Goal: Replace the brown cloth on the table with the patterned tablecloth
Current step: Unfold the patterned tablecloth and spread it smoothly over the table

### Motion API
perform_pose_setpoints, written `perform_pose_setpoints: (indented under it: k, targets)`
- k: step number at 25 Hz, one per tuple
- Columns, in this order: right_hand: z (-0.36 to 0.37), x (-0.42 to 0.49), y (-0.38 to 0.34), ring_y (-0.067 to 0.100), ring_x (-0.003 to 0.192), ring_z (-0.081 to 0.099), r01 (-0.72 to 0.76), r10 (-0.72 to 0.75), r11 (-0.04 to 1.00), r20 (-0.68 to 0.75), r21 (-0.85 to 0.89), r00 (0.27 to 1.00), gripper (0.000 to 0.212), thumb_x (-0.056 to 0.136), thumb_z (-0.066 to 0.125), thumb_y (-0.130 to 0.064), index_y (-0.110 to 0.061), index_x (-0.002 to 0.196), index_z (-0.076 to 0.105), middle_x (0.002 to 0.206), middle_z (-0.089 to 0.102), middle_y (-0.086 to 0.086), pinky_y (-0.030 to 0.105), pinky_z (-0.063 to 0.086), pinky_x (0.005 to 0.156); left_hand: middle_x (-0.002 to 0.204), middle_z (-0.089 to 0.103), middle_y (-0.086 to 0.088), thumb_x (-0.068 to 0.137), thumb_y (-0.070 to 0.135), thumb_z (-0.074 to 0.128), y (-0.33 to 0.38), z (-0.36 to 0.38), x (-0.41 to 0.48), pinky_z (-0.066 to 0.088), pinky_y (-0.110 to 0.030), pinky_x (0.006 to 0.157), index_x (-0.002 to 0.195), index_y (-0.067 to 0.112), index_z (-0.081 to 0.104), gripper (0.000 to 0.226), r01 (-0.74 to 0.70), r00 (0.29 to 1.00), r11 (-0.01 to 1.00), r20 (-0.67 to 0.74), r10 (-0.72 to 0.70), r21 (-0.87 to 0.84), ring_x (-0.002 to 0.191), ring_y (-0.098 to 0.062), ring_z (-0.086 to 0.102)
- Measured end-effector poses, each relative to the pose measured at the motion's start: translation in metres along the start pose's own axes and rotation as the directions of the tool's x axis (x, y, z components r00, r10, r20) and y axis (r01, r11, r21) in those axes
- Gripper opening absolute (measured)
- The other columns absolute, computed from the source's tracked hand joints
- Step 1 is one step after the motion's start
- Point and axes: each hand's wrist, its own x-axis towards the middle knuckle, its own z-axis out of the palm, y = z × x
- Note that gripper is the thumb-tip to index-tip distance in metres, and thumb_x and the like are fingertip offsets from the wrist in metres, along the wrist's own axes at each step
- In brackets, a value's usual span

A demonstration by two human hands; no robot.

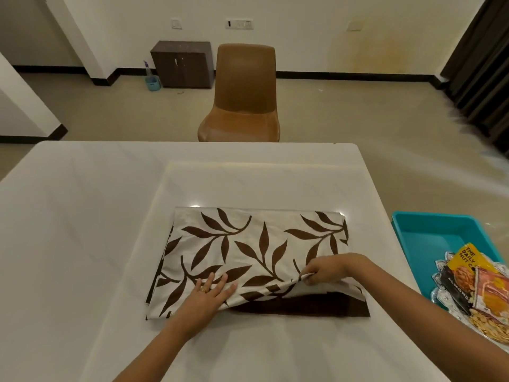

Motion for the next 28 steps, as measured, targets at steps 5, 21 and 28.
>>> perform_pose_setpoints:
  k: [5, 21, 28]
  targets:
    - [-0.020, -0.020, 0.000, 0.013, 0.099, 0.062, -0.148, 0.034, 0.962, 0.438, 0.228, 0.898, 0.017, 0.099, 0.050, -0.024, -0.028, 0.109, 0.063, 0.107, 0.065, -0.007, 0.034, 0.051, 0.092, 0.127, 0.058, 0.001, 0.099, 0.017, 0.046, 0.036, -0.051, -0.044, 0.043, -0.017, 0.090, 0.137, 0.031, 0.043, 0.041, -0.170, 0.938, 0.973, 0.278, 0.209, -0.159, 0.105, -0.006, 0.057]
    - [-0.130, 0.023, 0.036, 0.027, 0.137, 0.037, -0.055, 0.245, 0.968, -0.887, 0.243, 0.392, 0.044, 0.097, 0.049, -0.016, -0.015, 0.140, 0.046, 0.147, 0.044, 0.009, 0.041, 0.032, 0.111, 0.137, 0.050, -0.017, 0.093, 0.004, 0.046, 0.016, -0.152, 0.127, 0.023, -0.047, 0.115, 0.137, 0.010, 0.044, 0.044, 0.052, 0.744, 0.935, -0.610, -0.271, -0.352, 0.130, -0.030, 0.043]
    - [0.054, 0.051, 0.022, 0.028, 0.147, -0.009, -0.295, 0.407, 0.912, -0.728, 0.287, 0.551, 0.065, 0.100, 0.031, -0.050, -0.019, 0.154, 0.010, 0.161, -0.002, 0.011, 0.043, -0.010, 0.113, 0.161, 0.006, -0.004, 0.088, 0.074, 0.017, 0.025, -0.025, 0.092, -0.015, -0.049, 0.116, 0.150, 0.041, 0.015, 0.071, 0.049, 0.919, 0.996, -0.386, -0.075, -0.077, 0.148, -0.024, -0.003]
